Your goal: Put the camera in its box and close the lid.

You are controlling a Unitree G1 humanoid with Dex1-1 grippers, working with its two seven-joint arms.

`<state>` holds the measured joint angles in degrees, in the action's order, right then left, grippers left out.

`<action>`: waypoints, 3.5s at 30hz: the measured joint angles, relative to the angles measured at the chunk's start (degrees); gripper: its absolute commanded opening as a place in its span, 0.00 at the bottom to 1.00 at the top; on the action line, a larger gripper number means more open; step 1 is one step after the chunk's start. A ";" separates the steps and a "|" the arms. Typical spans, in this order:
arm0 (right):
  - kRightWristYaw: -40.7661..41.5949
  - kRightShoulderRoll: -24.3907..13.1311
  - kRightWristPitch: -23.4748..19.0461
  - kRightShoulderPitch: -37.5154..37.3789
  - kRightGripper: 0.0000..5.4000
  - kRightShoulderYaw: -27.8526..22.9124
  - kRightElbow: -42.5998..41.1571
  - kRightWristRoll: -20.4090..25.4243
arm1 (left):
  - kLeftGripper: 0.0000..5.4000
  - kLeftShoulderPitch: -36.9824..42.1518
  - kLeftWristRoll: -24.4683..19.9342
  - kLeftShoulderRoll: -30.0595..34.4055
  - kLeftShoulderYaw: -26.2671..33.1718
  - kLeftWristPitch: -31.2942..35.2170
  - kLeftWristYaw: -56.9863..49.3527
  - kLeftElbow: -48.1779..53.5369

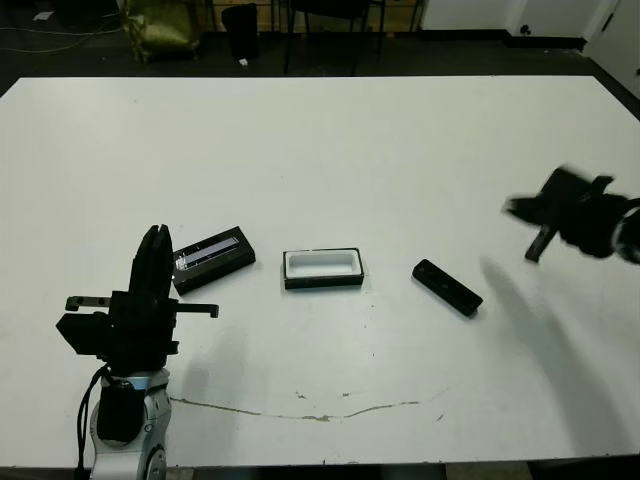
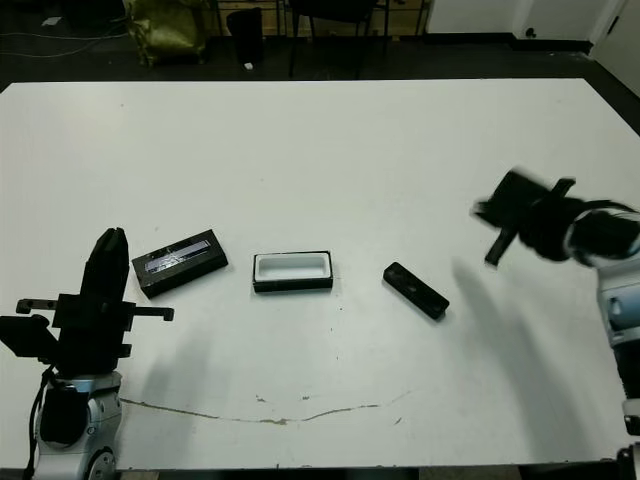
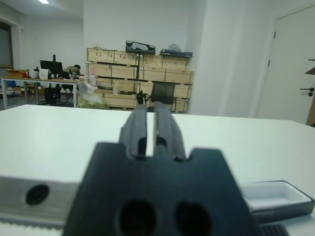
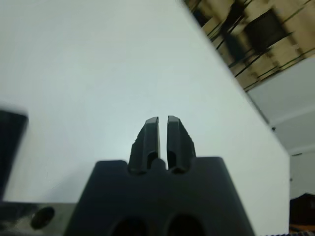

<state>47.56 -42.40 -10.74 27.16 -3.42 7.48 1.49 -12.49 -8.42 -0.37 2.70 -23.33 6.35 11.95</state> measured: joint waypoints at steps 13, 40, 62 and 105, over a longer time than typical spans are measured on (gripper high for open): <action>-1.84 5.12 -9.82 -14.77 0.00 -8.25 -23.65 19.32 | 0.00 -0.11 -0.28 0.15 0.24 -0.17 0.43 -0.29; -5.23 0.15 -1.67 -33.06 0.80 -3.25 -36.00 4.65 | 0.00 -0.79 -0.87 0.40 0.50 1.04 1.21 0.42; -4.81 1.16 -10.13 -30.87 1.00 3.77 -27.47 4.52 | 0.00 -0.86 -1.46 0.68 1.05 1.02 2.20 0.30; 3.09 2.76 -1.23 -19.40 0.17 11.67 -7.67 6.98 | 0.00 0.18 -2.27 1.35 1.69 2.50 2.87 0.44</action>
<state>50.65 -39.65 -11.97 7.76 8.25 -0.19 8.47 -12.30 -10.69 0.99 4.39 -20.83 9.23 12.38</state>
